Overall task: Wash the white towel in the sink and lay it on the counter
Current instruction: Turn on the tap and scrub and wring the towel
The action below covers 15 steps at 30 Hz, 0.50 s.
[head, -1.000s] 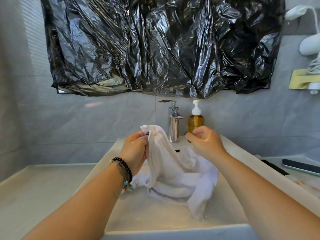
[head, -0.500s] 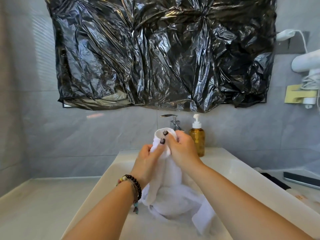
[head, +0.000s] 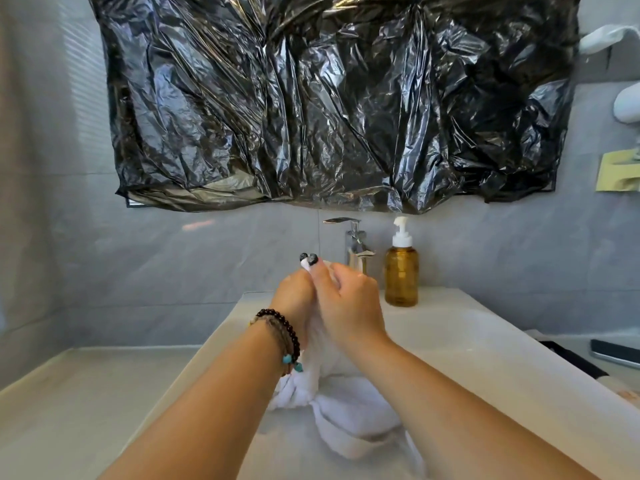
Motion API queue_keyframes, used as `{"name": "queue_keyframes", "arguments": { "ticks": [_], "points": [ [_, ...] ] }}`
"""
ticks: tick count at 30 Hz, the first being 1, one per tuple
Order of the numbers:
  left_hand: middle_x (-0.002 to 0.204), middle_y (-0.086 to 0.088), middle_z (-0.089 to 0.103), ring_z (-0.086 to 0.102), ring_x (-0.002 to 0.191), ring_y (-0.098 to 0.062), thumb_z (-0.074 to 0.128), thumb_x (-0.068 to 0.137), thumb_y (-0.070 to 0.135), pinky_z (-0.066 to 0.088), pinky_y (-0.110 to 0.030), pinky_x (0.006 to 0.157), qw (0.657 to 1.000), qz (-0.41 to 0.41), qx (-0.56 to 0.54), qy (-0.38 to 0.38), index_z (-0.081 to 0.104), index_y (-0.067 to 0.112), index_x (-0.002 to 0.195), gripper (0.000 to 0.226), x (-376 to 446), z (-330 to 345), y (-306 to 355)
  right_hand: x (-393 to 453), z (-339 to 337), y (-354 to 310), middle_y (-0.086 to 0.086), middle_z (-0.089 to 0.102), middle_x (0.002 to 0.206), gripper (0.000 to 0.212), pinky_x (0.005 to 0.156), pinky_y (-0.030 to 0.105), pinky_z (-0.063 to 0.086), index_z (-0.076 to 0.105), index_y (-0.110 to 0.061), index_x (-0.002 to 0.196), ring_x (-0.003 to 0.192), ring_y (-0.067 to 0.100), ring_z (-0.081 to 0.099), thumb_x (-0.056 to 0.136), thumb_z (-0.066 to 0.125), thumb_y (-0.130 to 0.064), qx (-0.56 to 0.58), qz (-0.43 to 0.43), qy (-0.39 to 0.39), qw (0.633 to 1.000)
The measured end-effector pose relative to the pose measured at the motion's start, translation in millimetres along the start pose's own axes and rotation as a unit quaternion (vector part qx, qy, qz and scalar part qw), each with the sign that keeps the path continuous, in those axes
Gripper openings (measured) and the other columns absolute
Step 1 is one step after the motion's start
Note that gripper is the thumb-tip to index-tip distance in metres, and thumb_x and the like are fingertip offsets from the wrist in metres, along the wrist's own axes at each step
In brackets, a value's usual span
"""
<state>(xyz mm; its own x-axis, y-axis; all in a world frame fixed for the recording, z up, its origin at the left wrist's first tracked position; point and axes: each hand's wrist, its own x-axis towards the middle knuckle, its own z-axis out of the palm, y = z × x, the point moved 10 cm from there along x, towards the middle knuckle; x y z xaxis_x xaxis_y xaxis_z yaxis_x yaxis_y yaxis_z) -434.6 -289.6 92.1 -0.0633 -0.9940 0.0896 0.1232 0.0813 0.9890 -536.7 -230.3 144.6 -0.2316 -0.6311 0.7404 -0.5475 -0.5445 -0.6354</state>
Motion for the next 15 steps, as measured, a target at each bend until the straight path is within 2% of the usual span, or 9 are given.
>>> {"name": "queue_keyframes", "arguments": {
  "ticks": [1, 3, 5, 6, 7, 9, 11, 13, 15],
  "points": [
    [0.072, -0.014, 0.060, 0.060, 0.063, -0.024, 0.052, 0.085, 0.020, 0.049, -0.029, 0.059, 1.000, 0.000, -0.011, -0.022, 0.061, 0.010, 0.071, 0.020, -4.1, 6.7, -3.7, 0.5, 6.4, 3.0, -0.007, 0.039, 0.050, 0.051, 0.051, 0.032, 0.029, 0.036, -0.024, 0.051, 0.052, 0.010, 0.038, 0.099, 0.048, -0.037, -0.011, 0.011, -0.013, 1.000],
    [0.084, -0.017, 0.059, 0.060, 0.081, -0.028, 0.051, 0.084, 0.028, 0.051, -0.040, 0.075, 0.999, 0.014, 0.004, -0.045, 0.060, 0.013, 0.080, 0.019, -8.7, 14.3, -9.3, 11.8, 2.8, 23.3, -0.003, 0.043, 0.053, 0.053, 0.052, 0.033, 0.029, 0.040, -0.021, 0.049, 0.055, 0.016, 0.041, 0.101, 0.043, -0.033, 0.008, 0.089, -0.004, 0.996],
    [0.089, -0.010, 0.060, 0.059, 0.092, -0.030, 0.041, 0.092, 0.033, 0.052, -0.048, 0.091, 0.998, 0.039, 0.052, -0.016, 0.056, 0.019, 0.080, 0.024, -7.8, 10.4, -7.7, 15.4, -1.6, 33.7, 0.000, 0.043, 0.053, 0.055, 0.052, 0.031, 0.028, 0.040, -0.018, 0.048, 0.058, 0.020, 0.043, 0.102, 0.040, -0.030, 0.021, 0.122, 0.005, 0.992],
    [0.084, -0.007, 0.058, 0.058, 0.090, -0.029, 0.039, 0.092, 0.033, 0.053, -0.049, 0.088, 0.997, 0.046, 0.064, 0.010, 0.053, 0.020, 0.076, 0.025, -5.5, 4.0, -6.7, 12.2, 1.3, 29.6, 0.000, 0.043, 0.053, 0.054, 0.051, 0.030, 0.027, 0.039, -0.019, 0.048, 0.058, 0.020, 0.043, 0.102, 0.040, -0.029, 0.008, 0.104, -0.006, 0.995],
    [0.075, -0.005, 0.055, 0.057, 0.083, -0.027, 0.040, 0.092, 0.031, 0.054, -0.045, 0.076, 0.998, 0.041, 0.041, 0.027, 0.051, 0.020, 0.071, 0.026, -3.4, -1.8, -7.3, 6.6, 7.5, 20.8, -0.001, 0.042, 0.053, 0.053, 0.051, 0.030, 0.027, 0.038, -0.021, 0.049, 0.057, 0.019, 0.043, 0.101, 0.040, -0.028, -0.005, 0.072, -0.025, 0.997],
    [0.061, -0.006, 0.051, 0.051, 0.065, -0.024, 0.045, 0.095, 0.026, 0.043, -0.030, 0.055, 0.999, -0.009, -0.045, 0.027, 0.051, 0.016, 0.064, 0.033, 1.2, -8.9, -17.9, -6.3, 25.2, 7.3, -0.001, 0.042, 0.054, 0.050, 0.052, 0.029, 0.029, 0.038, -0.021, 0.052, 0.058, 0.019, 0.043, 0.101, 0.040, -0.027, -0.029, 0.019, -0.069, 0.997],
    [0.064, -0.006, 0.052, 0.049, 0.064, -0.024, 0.046, 0.097, 0.027, 0.039, -0.026, 0.056, 0.996, -0.020, -0.064, 0.051, 0.052, 0.014, 0.068, 0.033, 3.1, -22.9, -19.3, -4.0, 34.3, 22.6, 0.001, 0.045, 0.057, 0.049, 0.057, 0.031, 0.033, 0.041, -0.019, 0.053, 0.063, 0.023, 0.047, 0.100, 0.040, -0.032, -0.062, 0.059, -0.119, 0.989],
    [0.079, -0.008, 0.054, 0.053, 0.073, -0.024, 0.046, 0.098, 0.039, 0.042, -0.030, 0.066, 0.988, -0.004, -0.081, 0.130, 0.056, 0.009, 0.088, 0.033, 3.7, -50.1, -14.3, 2.6, 33.6, 52.7, 0.002, 0.051, 0.062, 0.047, 0.062, 0.034, 0.039, 0.049, -0.016, 0.057, 0.068, 0.024, 0.050, 0.097, 0.046, -0.040, -0.058, 0.150, -0.182, 0.970],
    [0.078, -0.004, 0.049, 0.050, 0.068, -0.020, 0.046, 0.098, 0.047, 0.041, -0.031, 0.066, 0.973, 0.012, -0.129, 0.191, 0.051, 0.010, 0.109, 0.039, 3.8, -74.9, -8.7, -8.4, 37.4, 74.1, 0.006, 0.064, 0.085, 0.045, 0.081, 0.041, 0.048, 0.065, -0.011, 0.084, 0.085, 0.024, 0.056, 0.091, 0.055, -0.055, -0.068, 0.180, -0.300, 0.934]
  ]
}}
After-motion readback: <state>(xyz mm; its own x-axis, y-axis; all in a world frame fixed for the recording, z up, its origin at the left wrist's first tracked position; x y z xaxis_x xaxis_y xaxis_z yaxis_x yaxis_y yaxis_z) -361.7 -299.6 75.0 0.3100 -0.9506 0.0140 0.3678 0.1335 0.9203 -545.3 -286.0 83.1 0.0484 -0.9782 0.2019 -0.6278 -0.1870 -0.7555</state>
